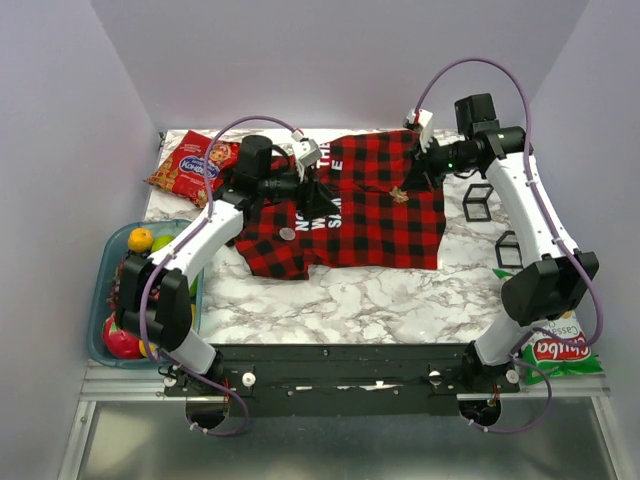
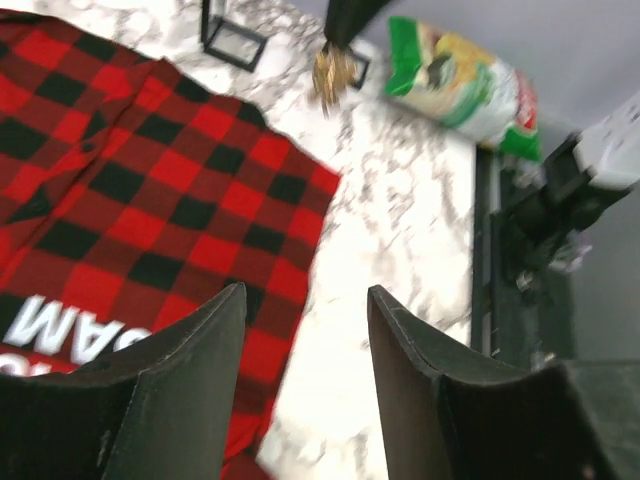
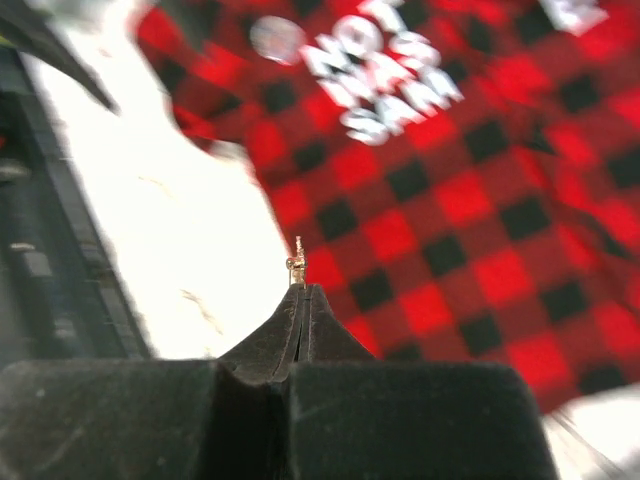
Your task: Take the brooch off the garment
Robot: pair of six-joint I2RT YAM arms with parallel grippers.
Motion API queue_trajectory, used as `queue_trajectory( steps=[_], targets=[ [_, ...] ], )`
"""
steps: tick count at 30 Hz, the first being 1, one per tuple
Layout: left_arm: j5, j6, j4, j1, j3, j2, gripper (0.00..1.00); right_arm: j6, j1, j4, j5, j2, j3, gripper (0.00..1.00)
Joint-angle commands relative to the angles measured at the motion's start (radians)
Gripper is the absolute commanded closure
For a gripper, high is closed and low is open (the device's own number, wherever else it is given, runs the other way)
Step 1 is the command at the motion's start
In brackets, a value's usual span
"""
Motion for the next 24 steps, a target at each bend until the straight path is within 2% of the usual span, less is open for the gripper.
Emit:
queue_trajectory(
  steps=[1,8,10,14,24],
  targets=[
    [-0.066,0.477,-0.331,0.014,-0.01,-0.091,0.39,-0.176,-0.047,-0.079,0.263,0.011,0.05,1.0],
    [-0.244,0.542,-0.434,0.019,0.014,-0.031,0.41,-0.412,-0.184,0.061,0.551,0.037,-0.098,1.0],
    [-0.293,0.539,-0.487,0.025,0.063,0.004,0.41,-0.467,-0.233,0.088,0.576,0.061,-0.111,1.0],
    [-0.307,0.548,-0.552,0.039,0.128,0.032,0.41,-0.489,-0.259,0.144,0.665,0.123,-0.108,1.0],
    [-0.32,0.49,-0.512,0.048,0.117,0.036,0.42,-0.639,-0.262,0.332,0.854,0.218,-0.181,1.0]
  ],
)
